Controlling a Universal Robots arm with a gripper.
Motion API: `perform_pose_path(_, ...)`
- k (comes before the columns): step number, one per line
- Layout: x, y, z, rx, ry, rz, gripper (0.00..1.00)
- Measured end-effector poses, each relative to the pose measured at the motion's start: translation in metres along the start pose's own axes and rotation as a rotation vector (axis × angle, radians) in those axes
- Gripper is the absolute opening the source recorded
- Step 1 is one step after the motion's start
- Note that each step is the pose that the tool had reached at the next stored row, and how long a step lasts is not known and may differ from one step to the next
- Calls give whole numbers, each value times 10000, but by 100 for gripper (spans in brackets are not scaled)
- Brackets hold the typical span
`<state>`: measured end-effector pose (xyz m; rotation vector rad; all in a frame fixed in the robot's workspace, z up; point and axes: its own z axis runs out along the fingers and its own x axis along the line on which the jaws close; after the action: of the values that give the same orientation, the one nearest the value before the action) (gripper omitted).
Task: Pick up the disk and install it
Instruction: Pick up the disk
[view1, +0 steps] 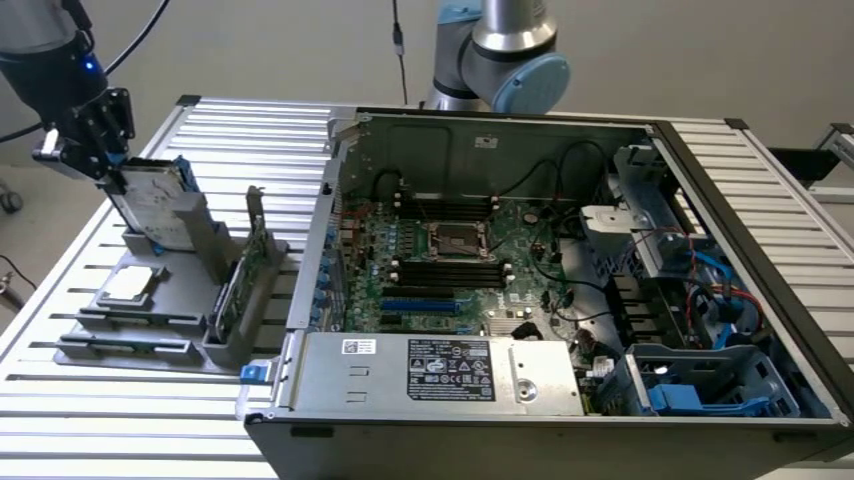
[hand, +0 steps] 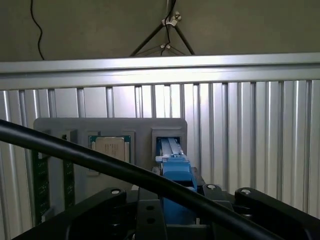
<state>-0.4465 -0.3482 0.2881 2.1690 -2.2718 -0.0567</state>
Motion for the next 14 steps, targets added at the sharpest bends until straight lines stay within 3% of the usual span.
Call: perform_pose_path(14,24,4,3,0,-5,-8,33)
